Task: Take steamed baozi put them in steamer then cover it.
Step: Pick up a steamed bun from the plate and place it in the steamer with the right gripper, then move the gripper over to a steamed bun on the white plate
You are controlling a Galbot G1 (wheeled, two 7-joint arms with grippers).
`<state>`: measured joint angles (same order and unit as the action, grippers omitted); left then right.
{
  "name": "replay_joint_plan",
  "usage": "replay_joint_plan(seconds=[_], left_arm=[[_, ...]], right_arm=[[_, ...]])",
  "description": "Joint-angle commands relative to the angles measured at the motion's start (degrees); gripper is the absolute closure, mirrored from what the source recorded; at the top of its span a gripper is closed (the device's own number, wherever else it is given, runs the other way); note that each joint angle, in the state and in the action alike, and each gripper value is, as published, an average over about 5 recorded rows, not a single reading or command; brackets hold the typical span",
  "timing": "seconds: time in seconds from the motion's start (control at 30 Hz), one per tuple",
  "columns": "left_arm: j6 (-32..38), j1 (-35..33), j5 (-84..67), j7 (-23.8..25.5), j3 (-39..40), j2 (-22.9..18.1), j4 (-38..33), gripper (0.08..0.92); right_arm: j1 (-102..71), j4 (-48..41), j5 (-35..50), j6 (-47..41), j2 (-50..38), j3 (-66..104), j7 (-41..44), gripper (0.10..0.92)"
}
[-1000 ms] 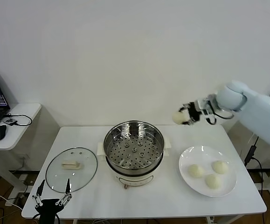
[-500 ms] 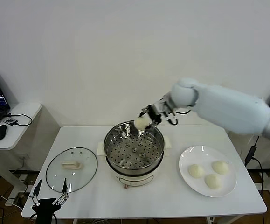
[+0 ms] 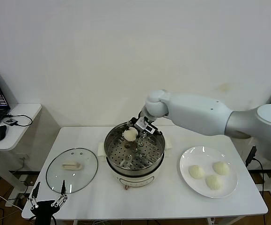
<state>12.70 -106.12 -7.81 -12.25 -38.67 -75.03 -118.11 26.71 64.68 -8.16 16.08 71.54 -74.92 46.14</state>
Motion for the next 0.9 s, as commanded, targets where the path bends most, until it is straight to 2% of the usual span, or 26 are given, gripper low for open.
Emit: replay_joint_plan(seconds=[0.03, 0.27, 0.53, 0.67, 0.8, 0.9], left_arm=[[-0.02, 0.04, -0.06, 0.03, 0.0, 0.04, 0.06, 0.177], [-0.04, 0.58, -0.12, 0.05, 0.29, 0.01, 0.35, 0.177], [-0.01, 0.4, -0.14, 0.02, 0.19, 0.05, 0.2, 0.177], [0.01, 0.13, -0.19, 0.01, -0.02, 0.06, 0.07, 0.177], [0.0, -0.11, -0.21, 0.05, -0.06, 0.1, -0.24, 0.177], [-0.02, -0.15, -0.27, 0.05, -0.08, 0.37, -0.29, 0.177]], right_arm=[[-1.12, -3.57, -7.12, 4.65, 2.97, -1.3, -0.27, 0.44], [-1.89, -3.97, -8.17, 5.32, 2.95, -1.04, -1.05, 0.42], [-0.8, -2.08, -6.71, 5.38, 1.83, 0.07, -2.22, 0.228], [3.86, 2.76, 0.53, 0.99, -1.46, 1.45, 0.53, 0.204], [10.01, 11.01, 14.18, -9.49, -8.08, 1.45, 5.87, 0.203], [14.3, 18.32, 19.49, -18.04, -14.83, 0.01, 9.75, 0.202]])
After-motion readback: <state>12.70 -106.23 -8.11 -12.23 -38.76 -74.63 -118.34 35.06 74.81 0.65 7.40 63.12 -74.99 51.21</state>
